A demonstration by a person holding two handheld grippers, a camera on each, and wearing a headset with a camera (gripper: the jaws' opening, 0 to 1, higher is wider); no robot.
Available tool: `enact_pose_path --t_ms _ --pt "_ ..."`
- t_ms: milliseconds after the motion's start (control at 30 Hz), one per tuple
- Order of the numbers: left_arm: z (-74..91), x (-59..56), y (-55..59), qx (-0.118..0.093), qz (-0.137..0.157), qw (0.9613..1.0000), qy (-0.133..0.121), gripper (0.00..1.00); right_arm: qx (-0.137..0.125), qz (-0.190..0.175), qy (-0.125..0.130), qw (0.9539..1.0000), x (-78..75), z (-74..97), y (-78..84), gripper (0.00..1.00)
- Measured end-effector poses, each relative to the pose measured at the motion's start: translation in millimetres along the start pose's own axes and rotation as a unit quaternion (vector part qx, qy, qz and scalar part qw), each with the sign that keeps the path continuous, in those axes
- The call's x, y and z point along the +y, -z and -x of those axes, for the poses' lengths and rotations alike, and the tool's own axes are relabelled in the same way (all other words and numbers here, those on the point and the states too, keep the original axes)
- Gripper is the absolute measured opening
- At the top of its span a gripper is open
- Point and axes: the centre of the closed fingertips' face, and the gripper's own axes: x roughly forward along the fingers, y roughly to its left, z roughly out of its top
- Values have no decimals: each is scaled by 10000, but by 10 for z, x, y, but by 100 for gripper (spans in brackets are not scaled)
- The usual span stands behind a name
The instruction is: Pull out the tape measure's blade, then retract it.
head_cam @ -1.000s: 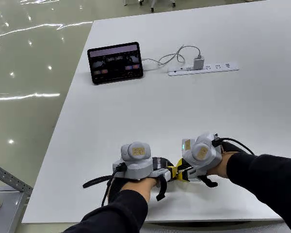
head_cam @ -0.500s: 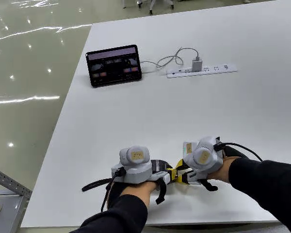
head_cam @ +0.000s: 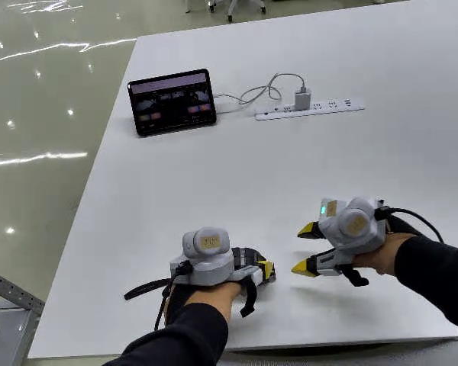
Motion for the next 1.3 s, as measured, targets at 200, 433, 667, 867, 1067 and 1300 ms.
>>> enact_pose_path --t_ms 200,433,667,867,1067,1300 --pt "-2 1 6 2 -25 10000 -5 60 -68 -231 492 9985 -20 310 284 50" --pt "-5 2 4 -19 -57 10000 -13 60 -166 -633 823 9945 -73 630 442 59" --pt "3 10 35 11 -597 9982 -14 60 -315 -898 1163 9886 -168 919 510 63" --pt "82 -39 -80 -86 -702 9973 183 60 -458 -1139 1428 9821 -239 1103 564 69" --pt "203 -136 -54 157 -1625 9799 1150 87 -507 -1280 1518 9788 -255 1207 643 73" --pt "349 169 -156 -69 -1701 9783 1184 100 -498 -1306 1598 9772 -269 1263 724 76"
